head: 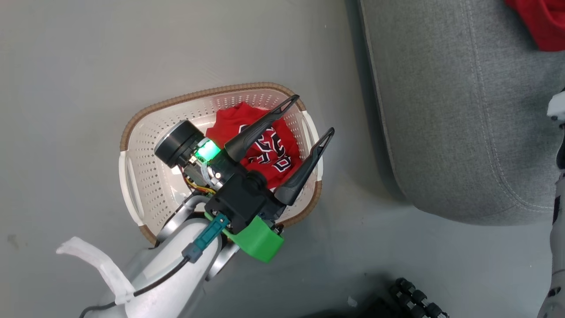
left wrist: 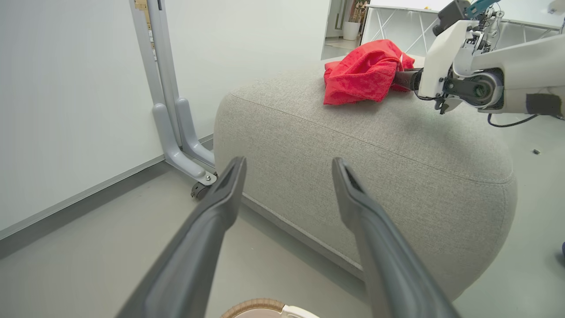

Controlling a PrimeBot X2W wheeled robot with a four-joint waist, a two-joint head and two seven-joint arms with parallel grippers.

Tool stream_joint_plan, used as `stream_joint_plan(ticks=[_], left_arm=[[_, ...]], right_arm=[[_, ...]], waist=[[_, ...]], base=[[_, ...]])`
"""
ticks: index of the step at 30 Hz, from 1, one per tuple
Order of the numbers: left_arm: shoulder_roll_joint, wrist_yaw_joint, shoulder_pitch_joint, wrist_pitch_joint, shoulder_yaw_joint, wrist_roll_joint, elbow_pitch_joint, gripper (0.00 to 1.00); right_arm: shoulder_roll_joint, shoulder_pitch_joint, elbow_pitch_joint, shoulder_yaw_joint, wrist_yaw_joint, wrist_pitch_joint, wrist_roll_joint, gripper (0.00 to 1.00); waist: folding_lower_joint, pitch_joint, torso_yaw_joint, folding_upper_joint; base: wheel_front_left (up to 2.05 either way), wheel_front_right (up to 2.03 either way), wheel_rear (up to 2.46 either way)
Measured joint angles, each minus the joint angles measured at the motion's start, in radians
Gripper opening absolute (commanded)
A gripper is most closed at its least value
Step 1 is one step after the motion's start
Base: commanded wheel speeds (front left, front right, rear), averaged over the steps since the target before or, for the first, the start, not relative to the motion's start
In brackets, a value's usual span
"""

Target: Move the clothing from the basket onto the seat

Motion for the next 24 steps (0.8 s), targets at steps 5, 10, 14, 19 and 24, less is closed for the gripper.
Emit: stream_joint_plan(ticks=[5,10,14,19,24], left_arm=[[0.0,0.011,0.051,-0.016,0.006,-0.034,0.035,1.0],[-0.013,0.048,0.124,-0.033,0.035,-0.076,0.07,1.0],[-0.031,0.079,0.174,-0.037,0.07,-0.104,0.095,1.0],[-0.053,0.11,0.222,-0.041,0.144,-0.127,0.104,1.0],[-0.067,0.137,0.286,-0.041,0.238,-0.15,0.13,1.0]], right_arm=[[0.038,0.119,-0.058,0.013,0.0,0.0,-0.02,1.0],[0.082,0.268,-0.146,0.05,0.0,0.0,-0.031,1.0],[0.112,0.379,-0.224,0.089,0.0,0.0,-0.042,1.0],[0.144,0.508,-0.33,0.158,0.0,0.0,-0.048,1.0],[0.161,0.601,-0.425,0.239,0.0,0.0,-0.052,1.0]], waist=[[-0.0001,-0.059,-0.004,0.0],[-0.0002,-0.146,-0.006,0.0],[-0.0002,-0.218,-0.004,0.0],[-0.0002,-0.314,0.008,0.0],[-0.0002,-0.402,0.03,0.0]], base=[[0.0,0.0,0.0],[0.0,0.0,0.0],[0.0,0.0,0.0],[0.0,0.0,0.0],[0.0,0.0,0.0]])
